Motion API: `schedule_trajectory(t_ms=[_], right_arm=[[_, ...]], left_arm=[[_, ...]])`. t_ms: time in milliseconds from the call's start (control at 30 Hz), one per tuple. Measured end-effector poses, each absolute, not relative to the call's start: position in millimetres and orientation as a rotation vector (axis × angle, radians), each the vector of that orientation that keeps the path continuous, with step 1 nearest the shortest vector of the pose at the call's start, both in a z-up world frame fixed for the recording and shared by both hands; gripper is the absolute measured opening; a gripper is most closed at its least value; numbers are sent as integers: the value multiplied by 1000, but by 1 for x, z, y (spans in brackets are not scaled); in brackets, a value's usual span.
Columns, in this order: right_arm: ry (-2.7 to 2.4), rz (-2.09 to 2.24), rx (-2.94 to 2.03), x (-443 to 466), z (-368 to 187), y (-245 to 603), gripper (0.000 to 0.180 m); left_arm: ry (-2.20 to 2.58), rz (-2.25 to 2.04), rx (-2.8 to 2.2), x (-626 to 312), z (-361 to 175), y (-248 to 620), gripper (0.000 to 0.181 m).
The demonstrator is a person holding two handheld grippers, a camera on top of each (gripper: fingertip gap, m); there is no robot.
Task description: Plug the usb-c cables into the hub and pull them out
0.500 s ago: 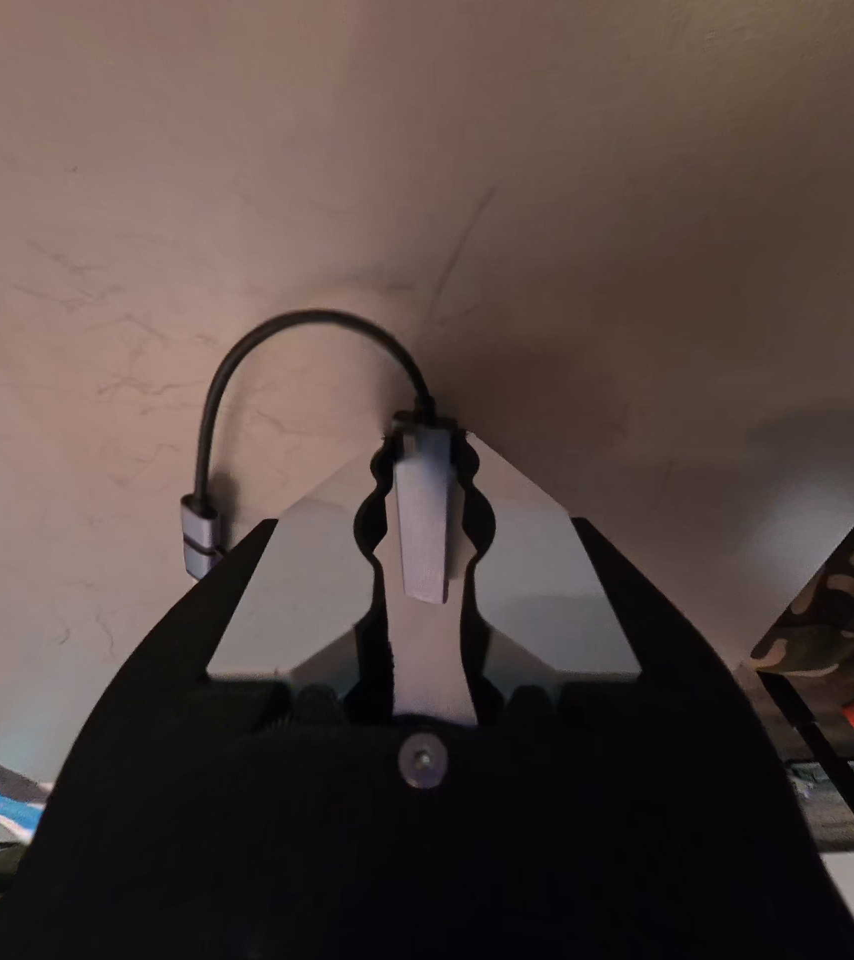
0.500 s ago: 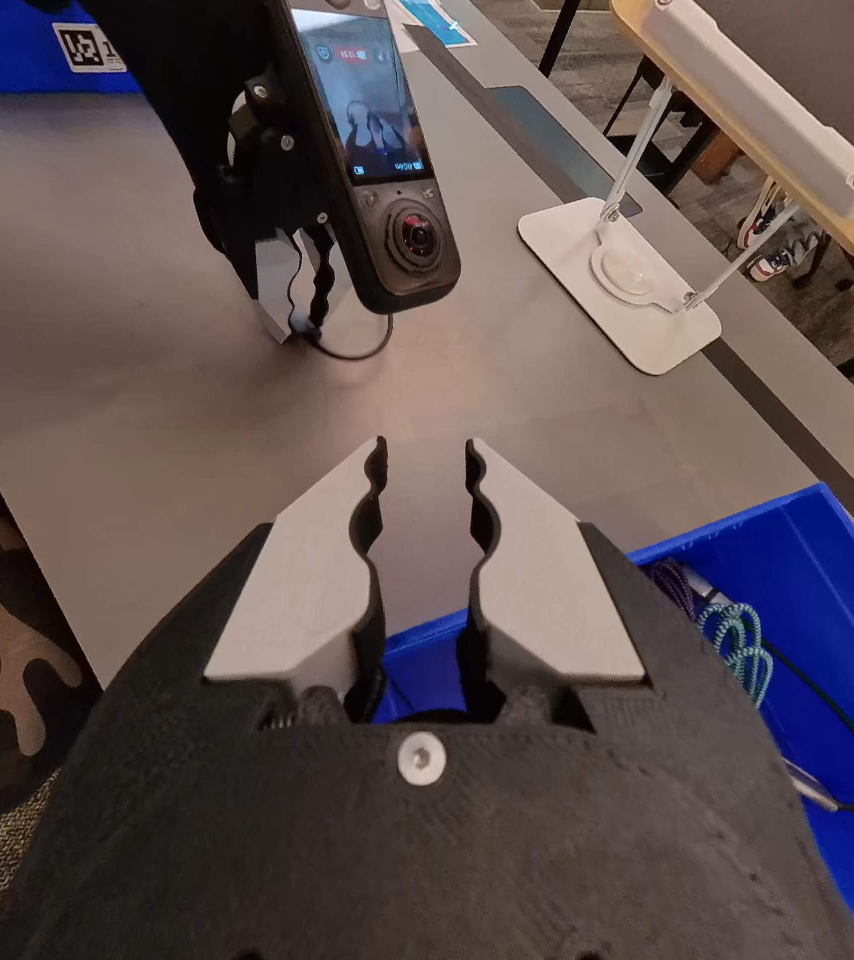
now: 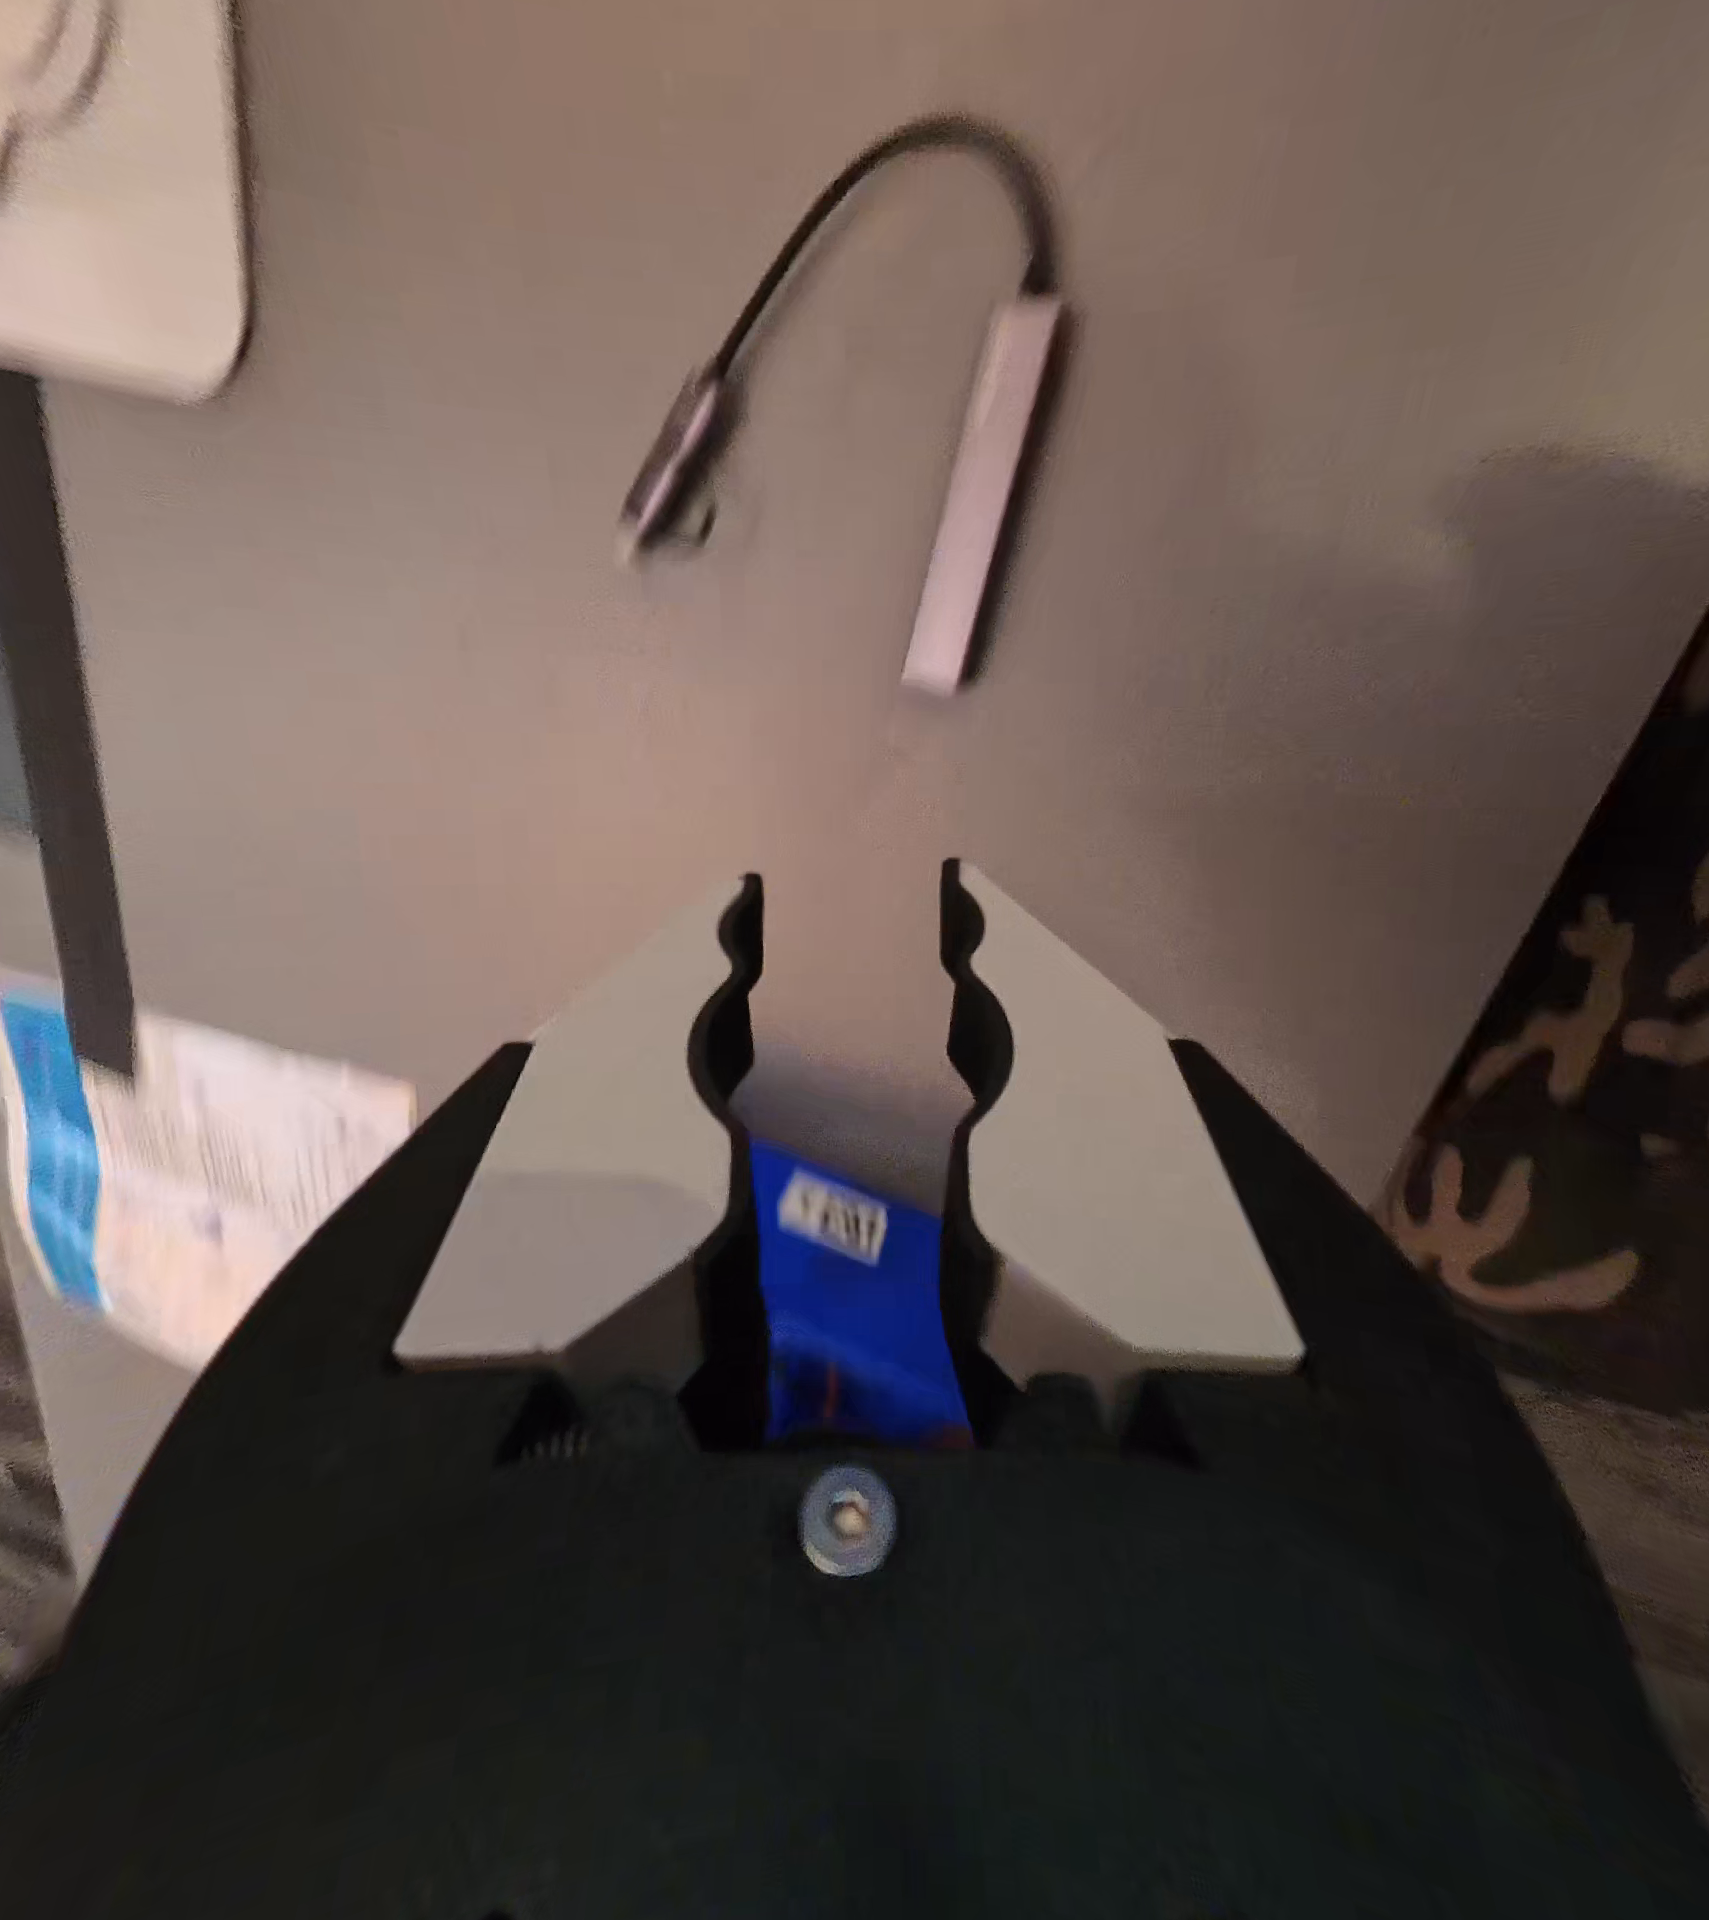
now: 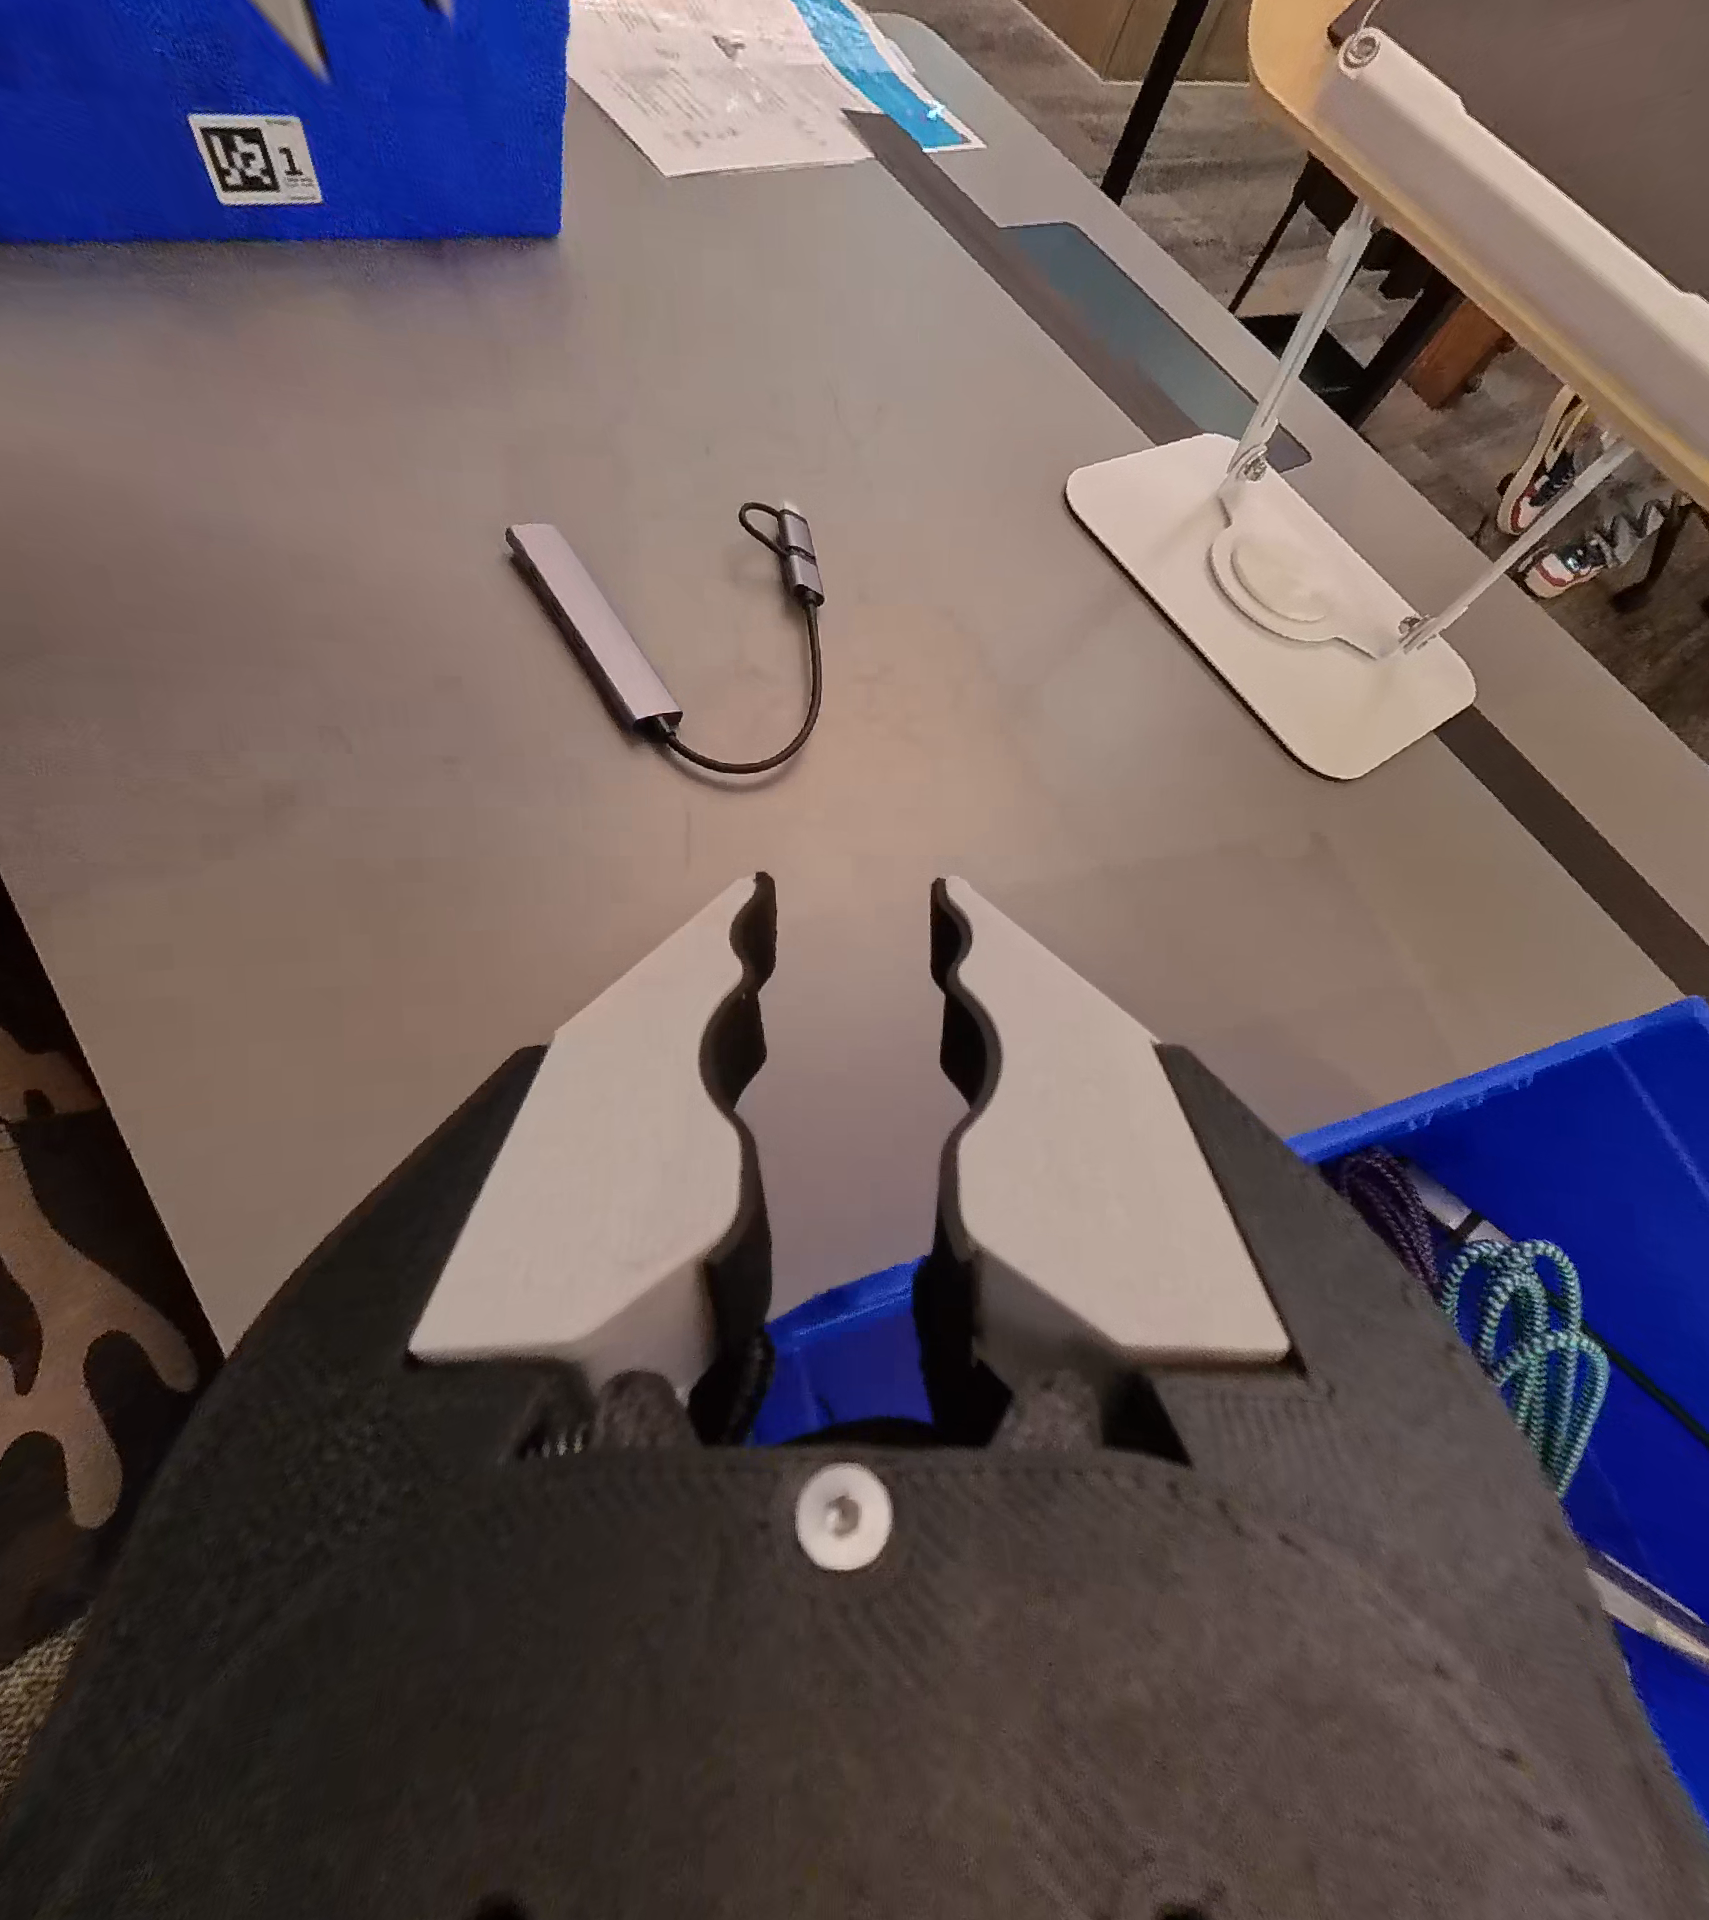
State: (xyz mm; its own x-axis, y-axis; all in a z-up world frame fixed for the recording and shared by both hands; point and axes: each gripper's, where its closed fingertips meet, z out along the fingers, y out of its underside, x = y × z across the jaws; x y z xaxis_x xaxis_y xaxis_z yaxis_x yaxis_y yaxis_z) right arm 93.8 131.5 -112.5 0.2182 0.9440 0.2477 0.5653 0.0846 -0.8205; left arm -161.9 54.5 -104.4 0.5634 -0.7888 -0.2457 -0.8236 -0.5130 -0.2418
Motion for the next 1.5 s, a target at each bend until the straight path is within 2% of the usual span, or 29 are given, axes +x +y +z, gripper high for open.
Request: schedule_trajectory(t_ms=[167,367,500,733,833,900,1167,1500], right_arm=[[-1460,559,-1583,83,-115,131,28],[-1504,593,-1550,58,-113,120,28],[-1536,592,-1542,51,-113,114,28],[-1550,589,-1560,51,-120,112,28],[-1544,600,-1565,50,-123,112,28],[-1546,603,-1568,49,-125,112,28],[-1539,611,-1563,50,-125,114,28],[-1534,619,-1544,49,-118,109,28]], left_arm=[[971,329,-2705,-293,-90,-27,37],[968,370,-2912,-366,-149,-111,50],[990,434,-2934,-396,-180,-123,53],[1324,612,-2872,-421,-212,-117,53],[1408,640,-2837,-424,-223,-115,49],[1409,664,-2811,-426,-216,-113,38],[1113,579,-2751,-420,-188,-108,28],[707,638,-2438,-410,-61,-83,26]])
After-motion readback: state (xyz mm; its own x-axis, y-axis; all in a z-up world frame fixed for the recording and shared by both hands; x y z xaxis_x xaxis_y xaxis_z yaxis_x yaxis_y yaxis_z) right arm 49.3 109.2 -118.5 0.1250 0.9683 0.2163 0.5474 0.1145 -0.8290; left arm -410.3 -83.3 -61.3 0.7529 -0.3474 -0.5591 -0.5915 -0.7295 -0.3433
